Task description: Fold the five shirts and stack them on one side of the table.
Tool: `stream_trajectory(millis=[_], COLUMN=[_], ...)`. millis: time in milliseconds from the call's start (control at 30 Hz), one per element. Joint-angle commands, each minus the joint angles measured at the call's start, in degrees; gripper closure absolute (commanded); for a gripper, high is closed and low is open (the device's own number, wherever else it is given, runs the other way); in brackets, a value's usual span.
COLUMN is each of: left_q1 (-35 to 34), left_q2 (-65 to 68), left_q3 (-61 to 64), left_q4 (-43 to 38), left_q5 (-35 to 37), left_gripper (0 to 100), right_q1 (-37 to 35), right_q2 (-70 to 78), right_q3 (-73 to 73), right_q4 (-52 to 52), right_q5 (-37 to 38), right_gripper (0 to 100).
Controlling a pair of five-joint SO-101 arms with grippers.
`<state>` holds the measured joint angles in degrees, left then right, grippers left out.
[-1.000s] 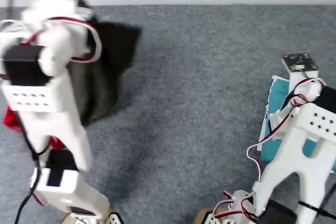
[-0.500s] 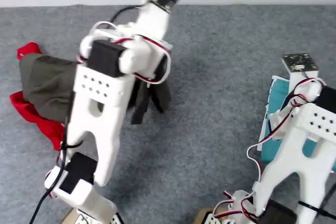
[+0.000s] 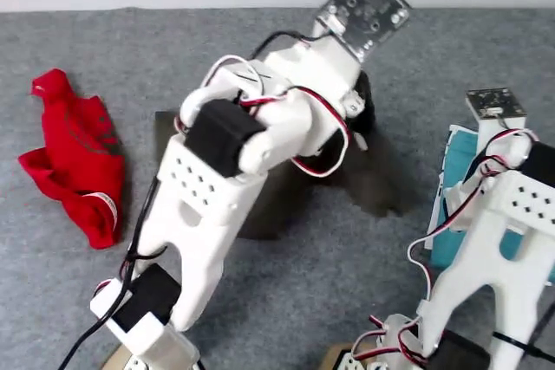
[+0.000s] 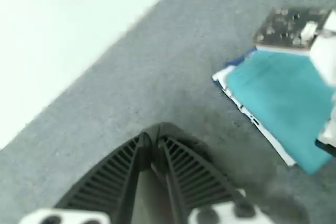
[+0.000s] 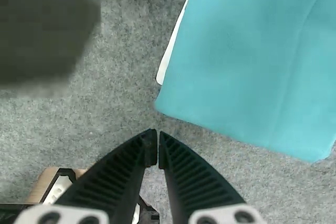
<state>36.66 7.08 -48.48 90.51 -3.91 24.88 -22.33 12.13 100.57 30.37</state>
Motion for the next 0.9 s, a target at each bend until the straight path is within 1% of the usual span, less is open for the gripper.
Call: stream_trajectory(millis=[0, 200, 300, 400, 467, 533, 600, 633, 733, 867], left_q1=[-2.2, -8.1, -8.4, -8.4, -8.5, -8.9, -10.6, -11.7, -17.8, -29.1], left_q2=[-1.8, -1.8, -1.9, -2.2, -2.2, -2.2, -2.2, -2.0, -1.5, 2.5], left_q3=[-2.6, -2.6, -2.8, -3.0, -2.9, -2.7, -2.7, -2.7, -2.2, 2.5], left_q4=[-0.2, 0.6, 3.6, 6.5, 7.9, 8.9, 9.1, 9.1, 8.2, 4.9], left_q5=[-0.2, -0.2, -0.1, 4.1, 5.9, 6.2, 6.2, 6.2, 6.2, 6.2], left_gripper=[100, 98, 91, 85, 84, 84, 84, 84, 84, 84], right_q1=[-0.3, -0.3, -0.3, -0.3, -0.3, -0.3, -0.3, -0.3, -0.3, -0.5], right_q2=[-2.3, -2.3, -2.3, -2.3, -2.3, -2.3, -2.3, -2.3, -2.3, -2.4], right_q3=[-0.3, -0.3, -0.3, -0.3, -0.3, -0.3, -0.3, -0.3, -0.2, 3.0], right_q4=[2.5, 2.5, 2.5, 2.5, 2.5, 2.5, 2.5, 2.5, 2.5, 2.5], right_q5=[-0.6, -0.6, -0.6, -0.6, -0.6, -0.6, -0.6, -0.6, -0.6, -0.6], right_gripper=[99.0, 99.0, 99.0, 99.0, 99.0, 99.0, 99.0, 99.0, 99.0, 99.0])
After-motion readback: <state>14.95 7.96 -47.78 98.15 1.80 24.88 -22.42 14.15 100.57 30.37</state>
